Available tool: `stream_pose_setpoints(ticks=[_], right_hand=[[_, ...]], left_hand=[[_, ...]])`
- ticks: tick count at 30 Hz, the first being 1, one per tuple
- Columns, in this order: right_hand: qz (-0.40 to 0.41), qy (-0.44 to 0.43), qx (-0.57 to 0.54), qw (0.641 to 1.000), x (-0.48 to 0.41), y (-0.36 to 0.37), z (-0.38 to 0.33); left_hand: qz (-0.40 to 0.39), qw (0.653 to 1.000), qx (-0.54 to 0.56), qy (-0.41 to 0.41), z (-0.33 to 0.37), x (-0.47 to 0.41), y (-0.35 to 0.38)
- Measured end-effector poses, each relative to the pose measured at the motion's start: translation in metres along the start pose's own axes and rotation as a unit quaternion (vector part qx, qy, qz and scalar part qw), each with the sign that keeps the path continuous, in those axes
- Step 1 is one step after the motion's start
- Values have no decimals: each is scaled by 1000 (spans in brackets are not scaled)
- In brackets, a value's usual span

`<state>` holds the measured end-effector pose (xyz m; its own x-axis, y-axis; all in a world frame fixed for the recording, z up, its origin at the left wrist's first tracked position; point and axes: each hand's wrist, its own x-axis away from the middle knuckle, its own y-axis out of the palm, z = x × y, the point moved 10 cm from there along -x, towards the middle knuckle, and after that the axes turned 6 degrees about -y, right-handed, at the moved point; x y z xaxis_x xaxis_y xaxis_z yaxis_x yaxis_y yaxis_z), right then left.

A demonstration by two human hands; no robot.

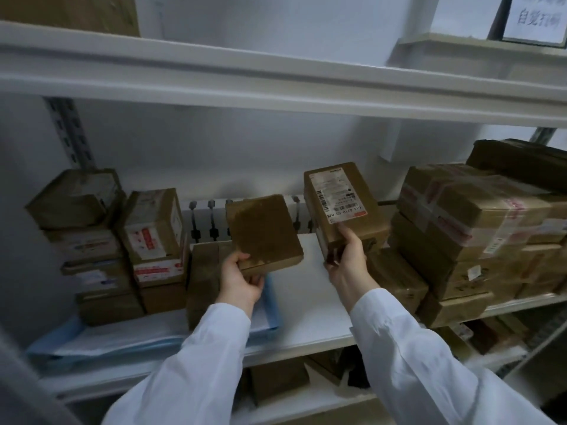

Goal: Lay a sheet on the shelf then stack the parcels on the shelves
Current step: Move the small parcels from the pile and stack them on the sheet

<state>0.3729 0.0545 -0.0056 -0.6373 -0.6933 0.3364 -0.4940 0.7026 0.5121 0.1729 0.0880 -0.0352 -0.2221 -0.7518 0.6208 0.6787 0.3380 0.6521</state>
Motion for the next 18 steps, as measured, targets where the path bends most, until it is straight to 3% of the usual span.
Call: stream_pose_setpoints(ticks=[18], right_hand=[[-120, 93, 3, 988, 51, 93, 80]], left_hand=[[143, 987, -64, 37, 77, 9, -91]])
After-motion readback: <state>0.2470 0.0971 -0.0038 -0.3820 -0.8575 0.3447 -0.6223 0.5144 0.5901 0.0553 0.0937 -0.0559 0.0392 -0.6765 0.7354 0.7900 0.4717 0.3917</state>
